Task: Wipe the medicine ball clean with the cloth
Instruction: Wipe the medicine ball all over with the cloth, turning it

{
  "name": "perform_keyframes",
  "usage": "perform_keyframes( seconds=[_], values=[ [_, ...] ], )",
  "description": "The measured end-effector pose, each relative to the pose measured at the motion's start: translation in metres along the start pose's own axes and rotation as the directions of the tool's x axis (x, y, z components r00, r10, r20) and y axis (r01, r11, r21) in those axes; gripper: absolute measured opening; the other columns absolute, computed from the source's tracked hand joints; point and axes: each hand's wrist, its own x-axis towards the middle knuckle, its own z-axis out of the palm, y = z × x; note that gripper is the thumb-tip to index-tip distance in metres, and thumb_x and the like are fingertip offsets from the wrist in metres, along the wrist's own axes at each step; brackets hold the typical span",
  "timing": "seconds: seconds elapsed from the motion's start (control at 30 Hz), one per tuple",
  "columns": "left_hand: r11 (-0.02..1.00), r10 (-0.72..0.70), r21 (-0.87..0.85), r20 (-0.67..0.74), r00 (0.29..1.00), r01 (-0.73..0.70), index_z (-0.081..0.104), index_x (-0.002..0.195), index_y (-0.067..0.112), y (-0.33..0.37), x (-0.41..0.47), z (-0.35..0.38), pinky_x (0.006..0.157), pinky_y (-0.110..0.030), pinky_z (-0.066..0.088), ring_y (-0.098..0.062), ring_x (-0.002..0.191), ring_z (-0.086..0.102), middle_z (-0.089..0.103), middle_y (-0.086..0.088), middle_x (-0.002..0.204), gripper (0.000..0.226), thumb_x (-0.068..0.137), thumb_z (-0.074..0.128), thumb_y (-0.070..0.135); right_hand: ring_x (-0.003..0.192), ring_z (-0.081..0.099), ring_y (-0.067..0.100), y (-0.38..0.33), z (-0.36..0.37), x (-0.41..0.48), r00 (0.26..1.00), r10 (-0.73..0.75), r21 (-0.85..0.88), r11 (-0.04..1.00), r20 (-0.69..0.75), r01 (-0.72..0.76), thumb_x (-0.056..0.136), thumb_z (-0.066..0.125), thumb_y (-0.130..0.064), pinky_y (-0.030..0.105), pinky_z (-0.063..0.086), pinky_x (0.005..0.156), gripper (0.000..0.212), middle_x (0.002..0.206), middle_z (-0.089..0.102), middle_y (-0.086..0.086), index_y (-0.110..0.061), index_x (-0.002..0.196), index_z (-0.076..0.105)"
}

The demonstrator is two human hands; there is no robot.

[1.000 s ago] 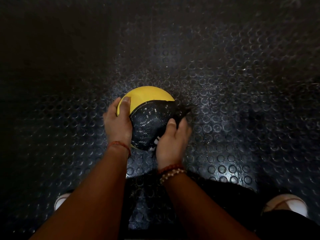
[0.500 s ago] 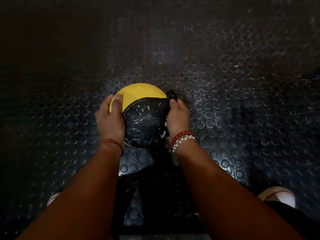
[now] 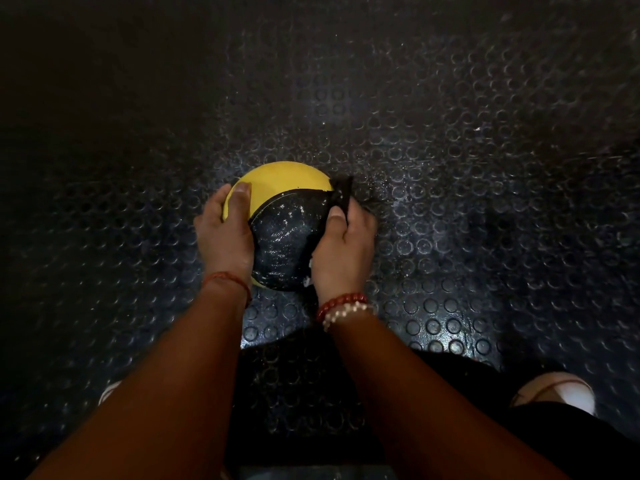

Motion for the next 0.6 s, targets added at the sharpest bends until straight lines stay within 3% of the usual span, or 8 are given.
perform_keyframes(
  seconds=[0.07, 0.2, 0.27, 0.33, 0.4, 0.5, 0.6],
  values=[
    [1.000, 0.002, -0.008, 0.002, 1.000, -0.002, 0.066, 0.124, 0.028, 0.000, 0.000, 0.000, 0.109, -0.042, 0.044, -0.015, 0.121, 0.057, 0.058, -0.001, 0.133, 0.075, 0.063, 0.061, 0.071, 0.105, 0.048, 0.008, -0.002, 0.001, 0.016, 0.998, 0.048, 0.005, 0.999, 0.042, -0.048, 0.099, 0.040, -0.030, 0.025, 0.038, 0.092, 0.035, 0.130, 0.046, -0.004, -0.018, 0.128, 0.055],
    [1.000, 0.013, -0.008, 0.004, 1.000, -0.013, 0.065, 0.127, 0.027, -0.001, -0.001, 0.000, 0.110, -0.042, 0.043, -0.014, 0.122, 0.056, 0.057, 0.000, 0.134, 0.075, 0.066, 0.060, 0.070, 0.123, 0.048, 0.019, -0.002, 0.003, 0.037, 0.959, 0.261, 0.141, 0.951, 0.107, -0.275, 0.092, 0.043, -0.039, 0.041, 0.036, 0.109, 0.047, 0.138, 0.049, 0.001, -0.018, 0.133, 0.051],
    [1.000, 0.015, -0.014, 0.006, 1.000, -0.015, 0.065, 0.128, 0.026, -0.002, -0.001, -0.001, 0.110, -0.040, 0.043, -0.014, 0.122, 0.056, 0.057, 0.000, 0.135, 0.078, 0.064, 0.059, 0.071, 0.128, 0.045, 0.021, 0.002, -0.003, 0.042, 0.908, 0.392, 0.201, 0.887, 0.149, -0.416, 0.097, 0.044, -0.031, 0.038, 0.032, 0.111, 0.045, 0.143, 0.045, 0.004, -0.014, 0.138, 0.045],
    [1.000, 0.012, -0.014, 0.004, 1.000, -0.012, 0.064, 0.129, 0.025, -0.002, 0.000, -0.001, 0.110, -0.040, 0.044, -0.014, 0.122, 0.056, 0.057, 0.000, 0.134, 0.077, 0.066, 0.060, 0.070, 0.124, 0.046, 0.020, 0.005, -0.009, 0.042, 0.860, 0.475, 0.243, 0.826, 0.188, -0.509, 0.100, 0.041, -0.025, 0.032, 0.032, 0.104, 0.041, 0.142, 0.045, 0.005, -0.011, 0.138, 0.045],
    [1.000, 0.014, -0.011, -0.004, 1.000, -0.014, 0.065, 0.129, 0.025, -0.001, 0.001, -0.001, 0.110, -0.040, 0.043, -0.014, 0.122, 0.056, 0.057, -0.001, 0.134, 0.071, 0.070, 0.060, 0.066, 0.126, 0.044, 0.023, 0.008, -0.008, 0.031, 0.817, 0.546, 0.284, 0.766, 0.186, -0.576, 0.101, 0.038, -0.028, 0.035, 0.033, 0.103, 0.041, 0.142, 0.044, 0.006, -0.013, 0.139, 0.044],
    [1.000, 0.018, -0.001, -0.004, 1.000, -0.018, 0.064, 0.129, 0.024, 0.000, 0.001, -0.001, 0.111, -0.039, 0.042, -0.014, 0.122, 0.055, 0.056, -0.001, 0.134, 0.066, 0.075, 0.059, 0.062, 0.134, 0.038, 0.023, 0.014, 0.005, 0.007, 0.826, 0.557, 0.308, 0.773, 0.089, -0.554, 0.101, 0.034, -0.037, 0.038, 0.031, 0.109, 0.048, 0.149, 0.036, 0.004, -0.018, 0.145, 0.034],
    [1.000, 0.018, 0.011, -0.008, 1.000, -0.018, 0.064, 0.130, 0.023, 0.001, 0.003, -0.001, 0.111, -0.039, 0.042, -0.014, 0.122, 0.055, 0.056, -0.001, 0.135, 0.065, 0.076, 0.059, 0.061, 0.137, 0.032, 0.019, 0.012, 0.015, -0.015, 0.917, 0.398, 0.244, 0.893, -0.031, -0.379, 0.100, 0.036, -0.038, 0.035, 0.029, 0.111, 0.052, 0.152, 0.026, -0.001, -0.018, 0.147, 0.028]
  ],
)
